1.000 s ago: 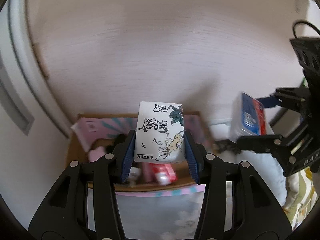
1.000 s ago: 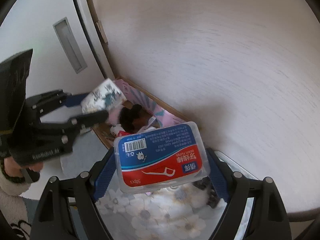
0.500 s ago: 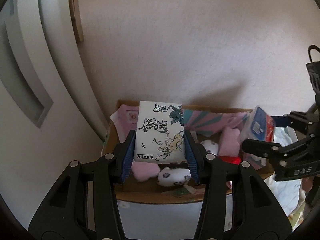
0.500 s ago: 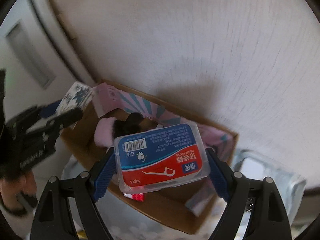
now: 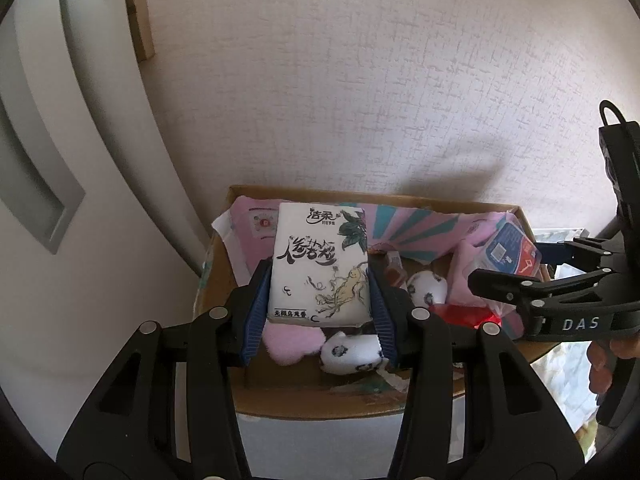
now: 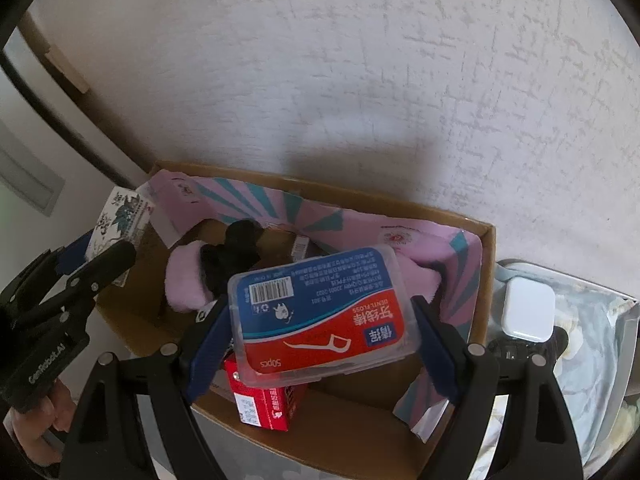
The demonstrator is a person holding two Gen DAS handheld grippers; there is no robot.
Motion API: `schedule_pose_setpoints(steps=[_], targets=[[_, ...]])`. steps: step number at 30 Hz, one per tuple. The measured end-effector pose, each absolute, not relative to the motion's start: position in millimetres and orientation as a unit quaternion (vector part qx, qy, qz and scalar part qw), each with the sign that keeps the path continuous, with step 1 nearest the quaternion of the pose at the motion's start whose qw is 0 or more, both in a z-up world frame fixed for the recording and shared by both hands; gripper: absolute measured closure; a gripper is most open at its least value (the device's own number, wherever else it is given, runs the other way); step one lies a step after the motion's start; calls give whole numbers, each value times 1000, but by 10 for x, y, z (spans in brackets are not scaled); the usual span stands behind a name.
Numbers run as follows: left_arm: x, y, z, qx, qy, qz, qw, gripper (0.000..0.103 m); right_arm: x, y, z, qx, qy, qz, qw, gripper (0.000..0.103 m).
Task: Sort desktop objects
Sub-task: 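Carry the floss box and tissue pack with both tools over the box, then open both tools to drop the floss box and tissue pack into the box, then move both tools back to the items on the sheet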
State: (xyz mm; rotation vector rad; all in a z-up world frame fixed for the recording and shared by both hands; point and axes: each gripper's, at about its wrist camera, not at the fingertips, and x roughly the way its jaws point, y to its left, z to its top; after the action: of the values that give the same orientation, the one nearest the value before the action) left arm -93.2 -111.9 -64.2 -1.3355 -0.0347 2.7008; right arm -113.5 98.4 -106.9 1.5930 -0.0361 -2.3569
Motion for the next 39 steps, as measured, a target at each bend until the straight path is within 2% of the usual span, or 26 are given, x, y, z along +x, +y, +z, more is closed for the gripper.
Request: schedule_pose_setpoints(steps=[1, 2, 3, 4, 5, 11, 20, 29, 39], targets=[[-963, -1125, -660, -445, -19, 893, 68, 57, -1148, 968, -1079, 556, -9, -818, 144, 19], [-974, -1125, -653, -446, -26, 892, 71, 39, -1156, 949, -1091, 559, -7, -817, 143, 18], [-974, -1136, -658, -448, -31, 891, 72, 2, -1164, 927, -1110, 565, -6, -813, 140, 15], [-960, -1142, -635, -442, -34, 893, 70, 2, -1161, 918, -1117, 566, -7, -813, 140, 11], [-939, -1150, -604, -433, -34, 898, 68, 0, -1148, 917, -1112, 560, -10, -816, 142, 1], [-836, -1061, -492, -415, -22, 907, 71, 0, -1011, 1007, -884, 528, -8, -835, 157, 1], [-598, -1125, 113, -381, -20, 921, 74, 0, -739, 1829, -205, 471, 17, -873, 128, 1], [-421, -840, 387, -363, -15, 927, 90, 0, -542, 2506, -8, 448, -26, -889, 97, 1], [-112, -176, 522, -353, 22, 927, 129, 0, -288, 2879, 17, 443, 0, -888, 124, 0]])
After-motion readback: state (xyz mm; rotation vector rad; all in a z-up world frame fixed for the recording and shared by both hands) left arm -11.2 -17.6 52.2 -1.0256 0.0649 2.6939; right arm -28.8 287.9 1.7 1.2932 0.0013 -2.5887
